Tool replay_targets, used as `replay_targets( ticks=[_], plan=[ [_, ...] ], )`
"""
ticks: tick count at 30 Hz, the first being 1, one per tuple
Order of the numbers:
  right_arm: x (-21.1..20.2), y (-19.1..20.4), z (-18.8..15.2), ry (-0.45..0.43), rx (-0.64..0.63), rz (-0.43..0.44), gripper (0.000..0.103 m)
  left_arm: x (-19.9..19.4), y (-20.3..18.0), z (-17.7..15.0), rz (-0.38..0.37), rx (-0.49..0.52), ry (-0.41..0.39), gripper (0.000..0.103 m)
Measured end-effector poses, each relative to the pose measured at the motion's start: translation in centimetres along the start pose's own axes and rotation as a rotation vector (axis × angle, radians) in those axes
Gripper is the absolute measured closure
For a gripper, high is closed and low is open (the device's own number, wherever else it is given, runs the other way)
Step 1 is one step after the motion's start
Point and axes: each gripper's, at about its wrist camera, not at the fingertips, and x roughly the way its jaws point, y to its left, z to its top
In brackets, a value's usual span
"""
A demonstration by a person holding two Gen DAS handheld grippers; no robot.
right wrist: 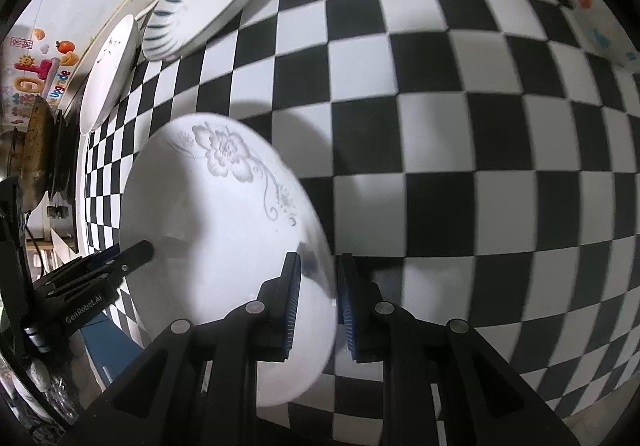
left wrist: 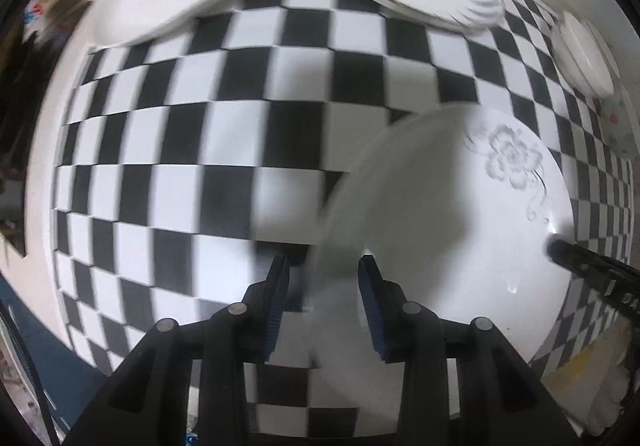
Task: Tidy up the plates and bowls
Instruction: 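Lift the grey-flower plate with both tools toward the pink-flower plate, then lower the grey-flower plate onto the pink-flower plate with both tools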
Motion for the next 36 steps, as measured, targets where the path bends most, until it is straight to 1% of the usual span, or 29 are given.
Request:
replay_targets(
  ticks=[2, 5, 7, 8, 9, 11, 12, 13, 15, 17, 19, 21, 24, 27, 29, 31, 33, 34, 35, 36],
  plan=[
    [-1.4, -0.5, 0.1, -0.022, 0.011, -0.006, 0.081, -1.7, 1.7, -0.1, 0.001, -0.041, -0.031, 0.067],
    [-4.1, -1.3, 0.4, -0.050, 0.040, 0.008, 0.080, -4.4, 4.5, 0.1, 0.001, -0.114, -0.082, 0.067],
    [-5.8, -1.1, 1.1, -0.077, 0.043, 0.027, 0.072, -6.2, 6.5, 0.7, -0.009, -0.157, -0.115, 0.066],
    [-6.8, -0.7, 1.7, -0.096, 0.047, 0.041, 0.060, -7.1, 7.2, 1.3, -0.019, -0.175, -0.132, 0.066],
    [-7.4, -0.2, 2.3, -0.108, 0.049, 0.060, 0.050, -7.7, 8.2, 1.8, -0.026, -0.192, -0.150, 0.066],
    [-8.4, 1.8, 4.3, -0.127, 0.046, 0.136, 0.040, -8.4, 9.8, 3.2, -0.044, -0.219, -0.174, 0.058],
    [-8.5, 3.2, 5.5, -0.130, 0.038, 0.172, 0.039, -8.4, 10.8, 4.1, -0.056, -0.229, -0.179, 0.056],
    [-8.5, 4.3, 6.3, -0.129, 0.030, 0.189, 0.039, -8.1, 11.6, 5.2, -0.059, -0.239, -0.179, 0.056],
    [-7.7, 8.0, 8.7, -0.116, -0.010, 0.229, 0.039, -7.0, 13.3, 7.4, -0.068, -0.256, -0.170, 0.055],
    [-6.2, 12.7, 11.4, -0.098, -0.067, 0.253, 0.039, -5.5, 15.4, 9.4, -0.079, -0.282, -0.151, 0.055],
    [-4.1, 17.3, 14.2, -0.077, -0.145, 0.244, 0.039, -3.5, 17.8, 11.9, -0.097, -0.324, -0.125, 0.055],
    [-1.5, 20.9, 17.0, -0.055, -0.180, 0.221, 0.039, -1.9, 20.3, 14.0, -0.120, -0.363, -0.101, 0.055],
    [2.5, 24.8, 21.5, -0.013, -0.205, 0.176, 0.039, 0.0, 23.4, 16.6, -0.153, -0.416, -0.080, 0.055],
    [6.1, 27.2, 25.0, 0.019, -0.220, 0.133, 0.039, 1.2, 24.9, 18.7, -0.173, -0.423, -0.071, 0.055],
    [8.1, 28.3, 26.7, 0.038, -0.228, 0.106, 0.040, 1.8, 25.1, 19.9, -0.176, -0.402, -0.064, 0.057],
    [9.7, 29.0, 28.0, 0.063, -0.227, 0.095, 0.043, 2.3, 25.0, 20.9, -0.176, -0.372, -0.053, 0.057],
    [11.4, 29.6, 28.9, 0.095, -0.231, 0.065, 0.050, 2.7, 24.8, 21.6, -0.165, -0.345, -0.050, 0.058],
    [12.0, 29.6, 29.2, 0.107, -0.229, 0.058, 0.053, 2.6, 24.6, 21.8, -0.161, -0.326, -0.058, 0.062],
    [12.3, 29.6, 29.3, 0.111, -0.227, 0.054, 0.057, 2.7, 24.3, 22.1, -0.166, -0.304, -0.049, 0.067],
    [12.4, 29.7, 29.5, 0.099, -0.231, 0.056, 0.066, 2.7, 24.1, 22.2, -0.160, -0.293, -0.053, 0.071]
  ],
)
